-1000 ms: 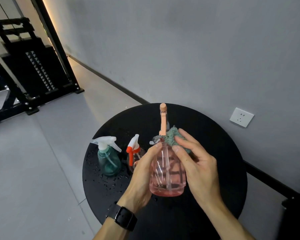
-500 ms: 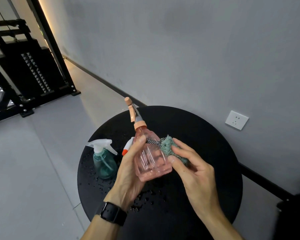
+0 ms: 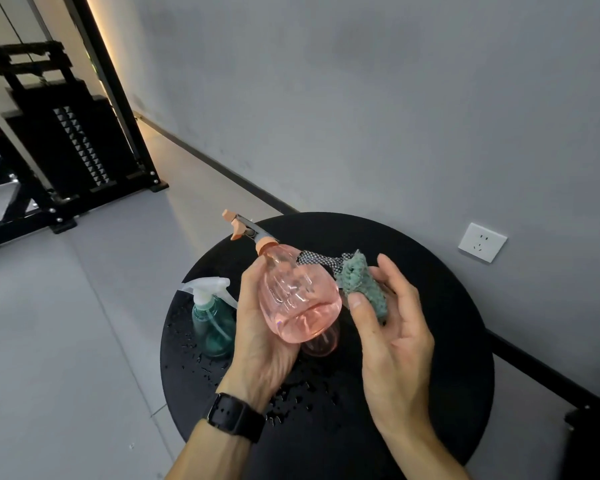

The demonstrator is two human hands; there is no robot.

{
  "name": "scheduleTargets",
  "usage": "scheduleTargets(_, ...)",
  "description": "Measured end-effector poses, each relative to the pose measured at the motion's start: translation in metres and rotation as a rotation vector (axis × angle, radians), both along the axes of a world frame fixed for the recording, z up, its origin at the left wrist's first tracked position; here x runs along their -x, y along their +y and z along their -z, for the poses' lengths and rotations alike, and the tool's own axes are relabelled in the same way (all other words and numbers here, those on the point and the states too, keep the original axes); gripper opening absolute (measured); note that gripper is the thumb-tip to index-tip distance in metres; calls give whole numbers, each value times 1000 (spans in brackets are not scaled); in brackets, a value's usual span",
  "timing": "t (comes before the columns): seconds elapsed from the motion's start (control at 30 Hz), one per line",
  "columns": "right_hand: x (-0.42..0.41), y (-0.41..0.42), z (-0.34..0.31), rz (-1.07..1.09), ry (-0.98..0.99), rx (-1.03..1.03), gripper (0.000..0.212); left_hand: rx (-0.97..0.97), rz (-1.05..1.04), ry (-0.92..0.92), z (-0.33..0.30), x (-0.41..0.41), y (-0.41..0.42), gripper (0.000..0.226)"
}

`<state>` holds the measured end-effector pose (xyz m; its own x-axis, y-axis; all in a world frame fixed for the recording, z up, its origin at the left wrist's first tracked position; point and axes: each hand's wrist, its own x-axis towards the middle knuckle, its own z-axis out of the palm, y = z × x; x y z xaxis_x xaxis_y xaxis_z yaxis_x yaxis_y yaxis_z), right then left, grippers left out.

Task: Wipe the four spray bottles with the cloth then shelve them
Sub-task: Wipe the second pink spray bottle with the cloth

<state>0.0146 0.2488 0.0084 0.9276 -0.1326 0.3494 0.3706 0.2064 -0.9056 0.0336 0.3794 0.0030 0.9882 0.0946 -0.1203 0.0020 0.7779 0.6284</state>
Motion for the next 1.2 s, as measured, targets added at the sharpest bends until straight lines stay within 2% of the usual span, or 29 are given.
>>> scheduleTargets(0.17,4,16,5,145,-251,177,46,51,18,10,2,-1,-4,54)
scheduleTargets(0.3,-1,22,9,196,-343,296,42,51,6,6,3,0,-10,62)
scheduleTargets(0.57,-6,30,17,143,-564,450,27,160,42,14,7,-2,-6,63)
scheduleTargets(0.8,-8,23,35,93,-624,589,31,187,-1,67,10,-8,9,101)
scheduleTargets(0.87,-10,18,36,99,-647,617,30,179,-23,60,9,-8,10,93)
scheduleTargets(0.97,-15,12,36,176,-639,617,29,134,-22,32,5,-7,9,65)
scheduleTargets(1.2,-15,15,20,256,-588,505,30,37,13,-8,1,-3,5,59)
